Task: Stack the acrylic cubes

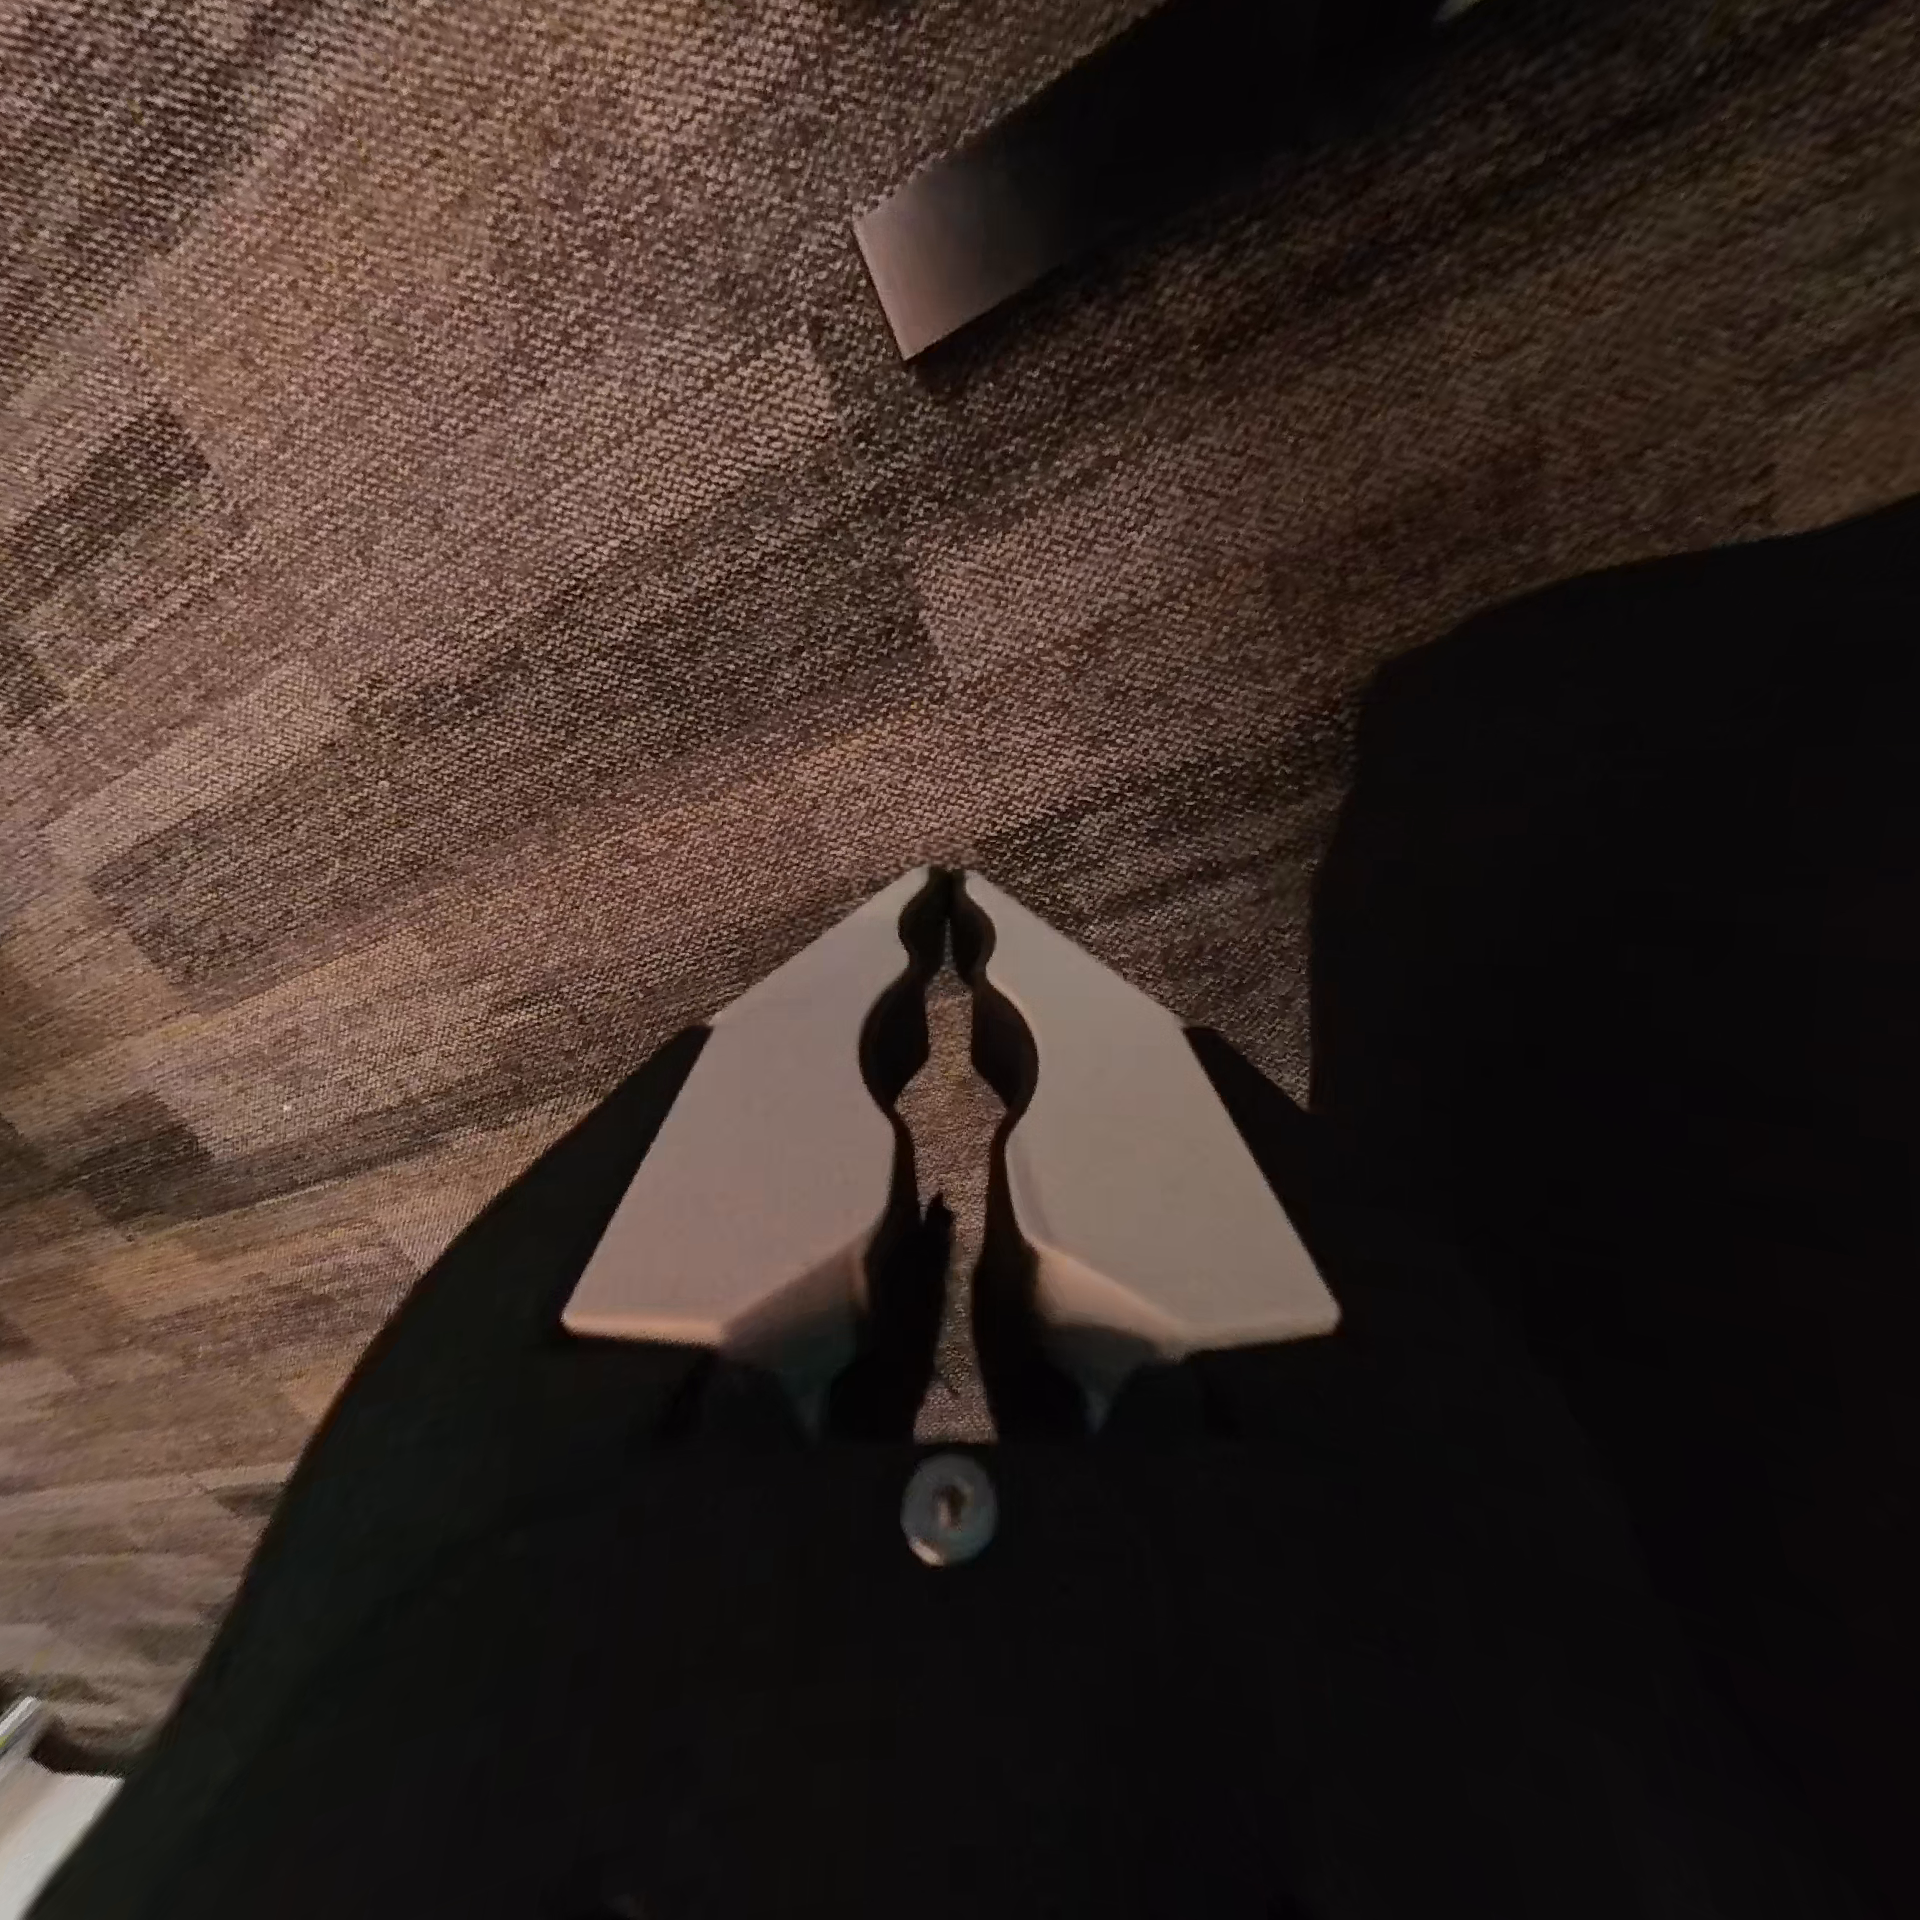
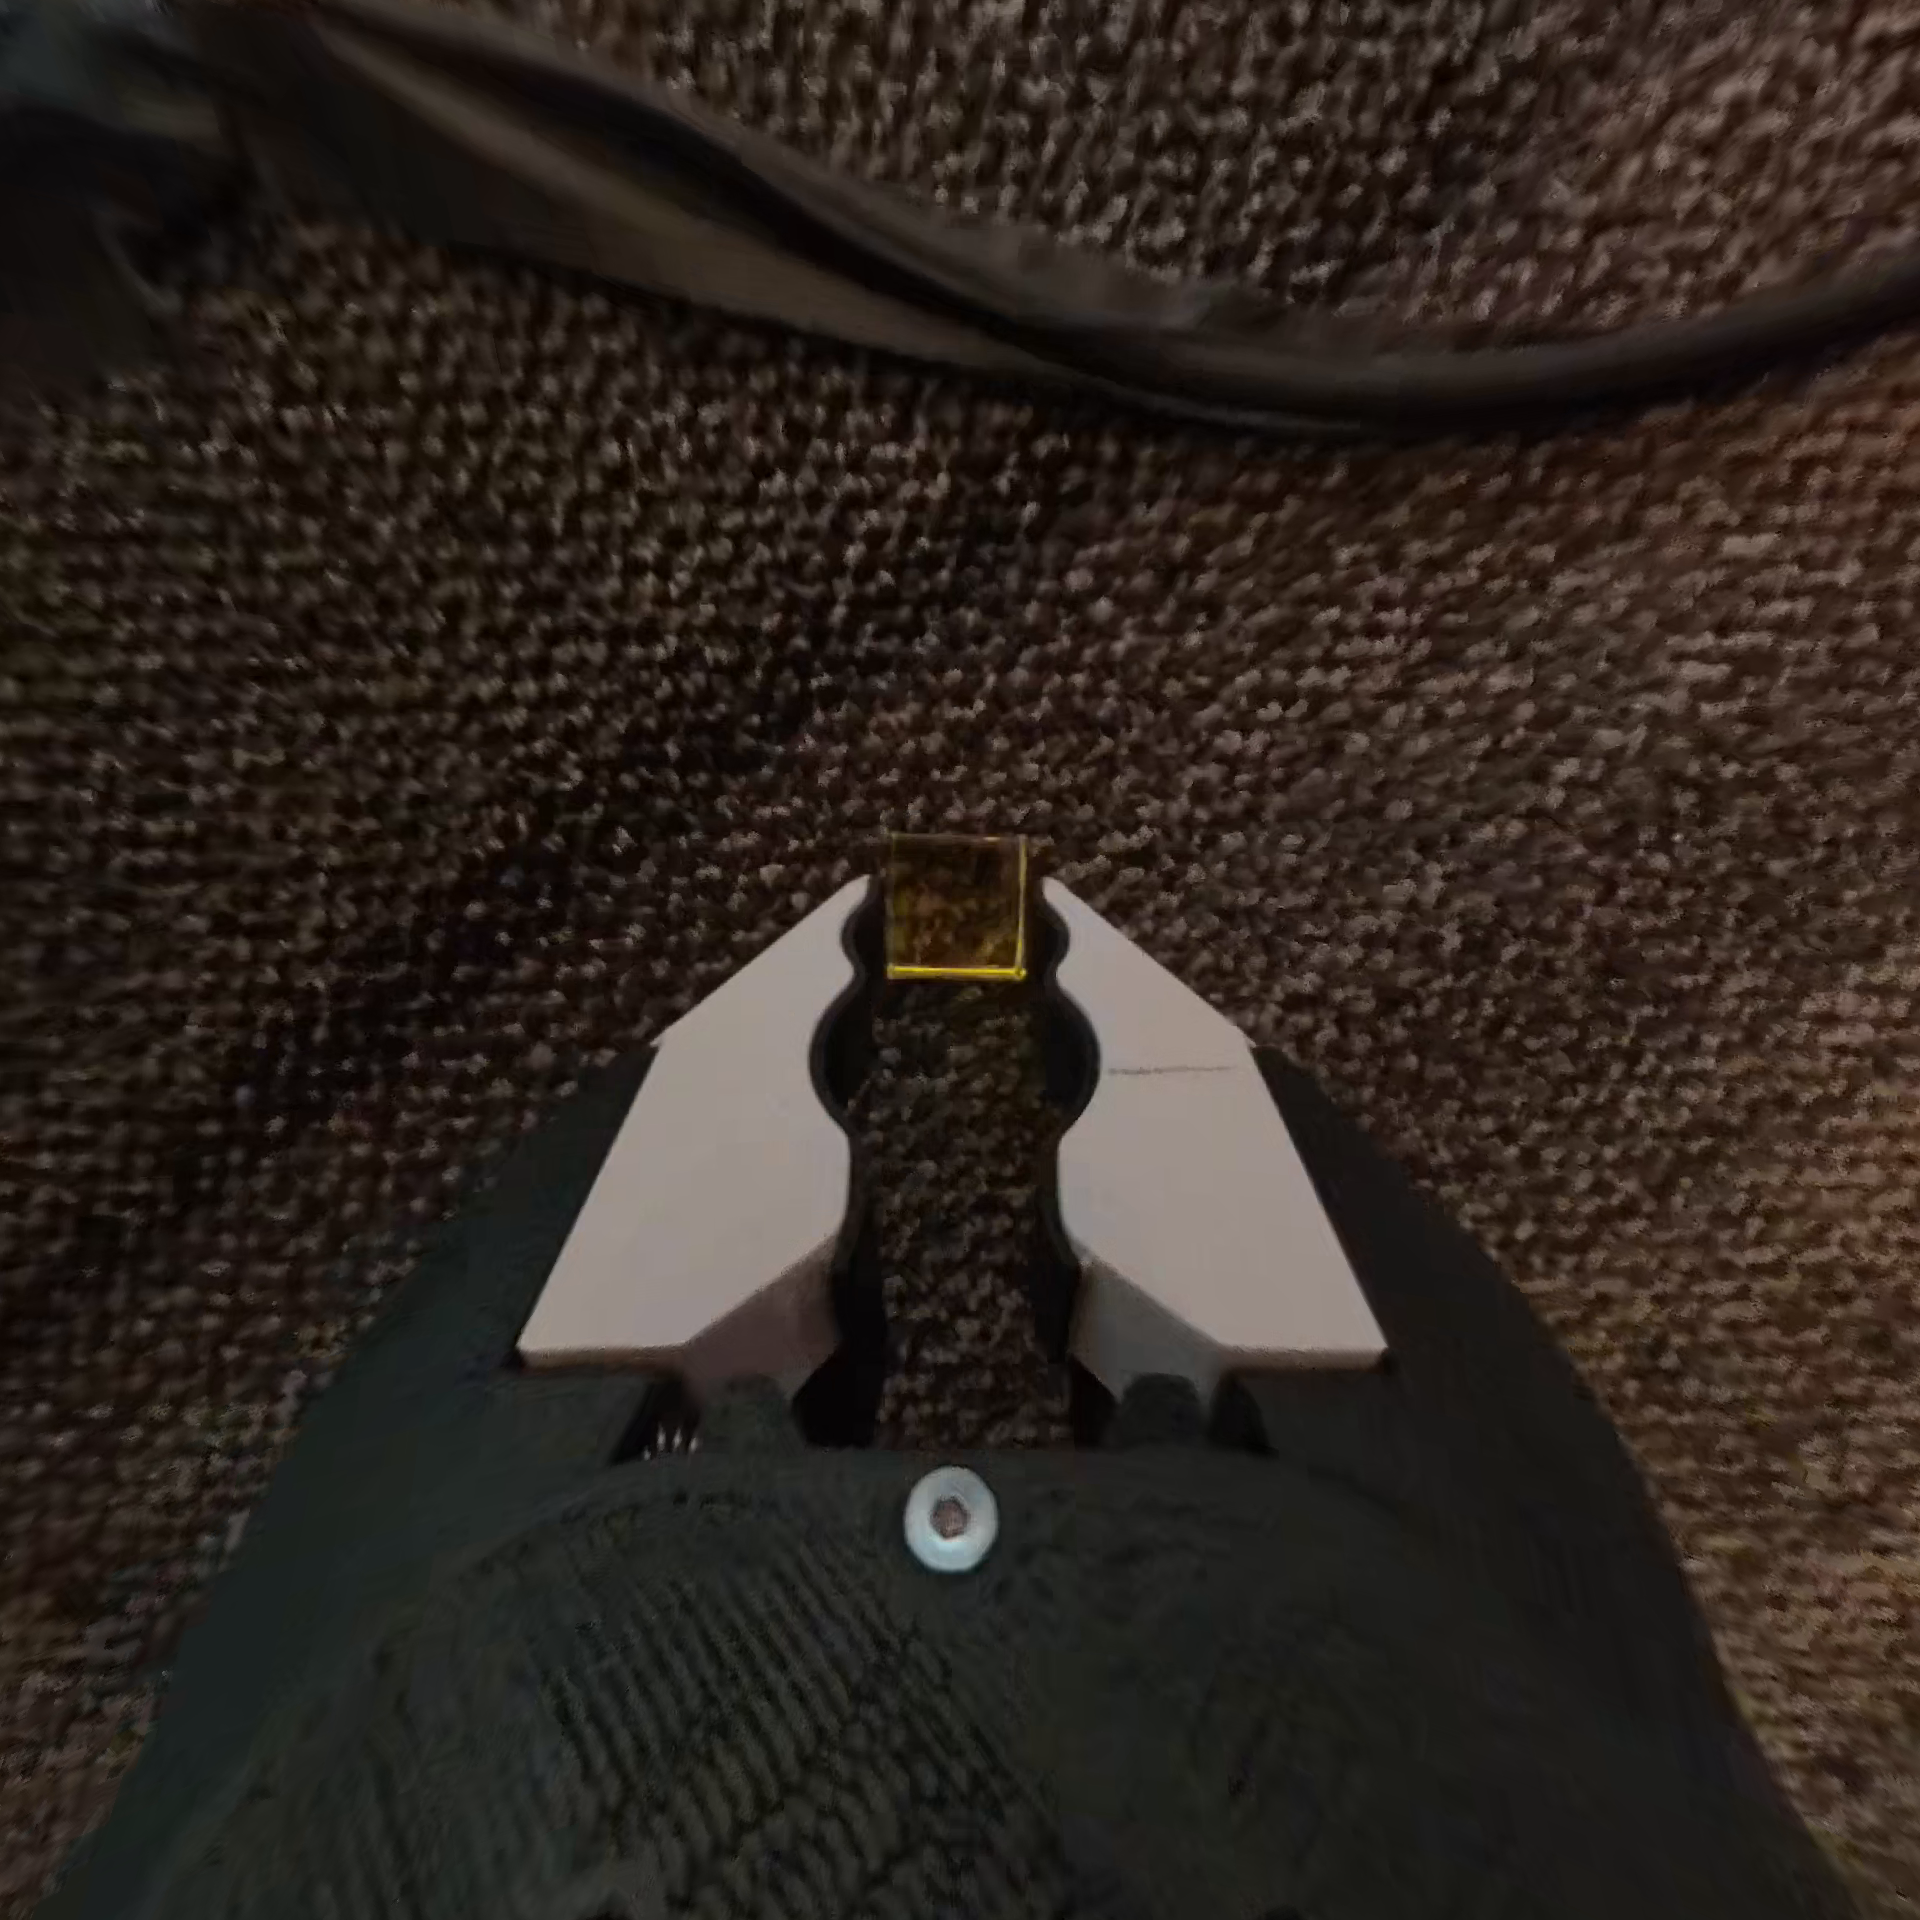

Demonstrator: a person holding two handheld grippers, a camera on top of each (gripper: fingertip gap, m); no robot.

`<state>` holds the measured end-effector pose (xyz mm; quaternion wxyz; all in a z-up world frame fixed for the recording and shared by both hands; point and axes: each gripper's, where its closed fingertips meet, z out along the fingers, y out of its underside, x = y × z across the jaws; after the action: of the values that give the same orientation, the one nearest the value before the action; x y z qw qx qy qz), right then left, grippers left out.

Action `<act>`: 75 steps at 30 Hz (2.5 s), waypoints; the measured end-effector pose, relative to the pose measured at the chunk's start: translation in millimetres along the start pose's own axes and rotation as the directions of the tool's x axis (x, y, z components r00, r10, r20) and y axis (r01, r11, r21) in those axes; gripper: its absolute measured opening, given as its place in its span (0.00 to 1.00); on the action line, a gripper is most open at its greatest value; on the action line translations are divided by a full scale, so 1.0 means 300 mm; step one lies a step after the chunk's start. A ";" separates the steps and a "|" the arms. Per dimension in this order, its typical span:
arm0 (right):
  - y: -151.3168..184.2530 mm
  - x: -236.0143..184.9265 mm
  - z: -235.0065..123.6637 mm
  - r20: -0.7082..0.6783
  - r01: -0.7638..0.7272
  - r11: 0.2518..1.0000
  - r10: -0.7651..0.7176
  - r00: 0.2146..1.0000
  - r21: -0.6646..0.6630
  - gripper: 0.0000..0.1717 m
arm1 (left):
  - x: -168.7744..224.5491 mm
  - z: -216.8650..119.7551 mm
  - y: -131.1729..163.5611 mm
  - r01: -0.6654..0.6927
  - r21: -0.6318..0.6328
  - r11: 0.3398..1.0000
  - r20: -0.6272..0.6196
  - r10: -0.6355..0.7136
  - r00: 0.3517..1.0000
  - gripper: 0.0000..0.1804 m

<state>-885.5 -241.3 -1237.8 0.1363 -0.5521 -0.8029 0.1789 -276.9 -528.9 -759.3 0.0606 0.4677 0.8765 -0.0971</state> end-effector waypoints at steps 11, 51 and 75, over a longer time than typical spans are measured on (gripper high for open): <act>0.290 0.322 -1.132 0.008 -0.059 0.970 0.063 0.998 -0.238 0.15 | 0.762 -0.478 -0.184 -0.813 0.364 0.456 -0.444 0.851 0.279 0.00; 2.915 -0.624 -4.668 -0.584 -0.442 0.463 0.789 -0.190 0.768 0.15 | 1.062 -2.051 2.060 0.176 0.984 0.030 0.110 0.677 -0.728 0.00; 3.125 1.166 -4.720 -0.436 -0.215 0.687 0.639 0.634 0.694 0.15 | 0.392 -1.653 2.102 0.113 0.977 0.183 -0.215 0.821 0.529 0.00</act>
<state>365.7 585.5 -368.0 0.5182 -0.6912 -0.4425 0.2408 174.6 21.5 -371.1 -0.5583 0.6174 0.4159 -0.3662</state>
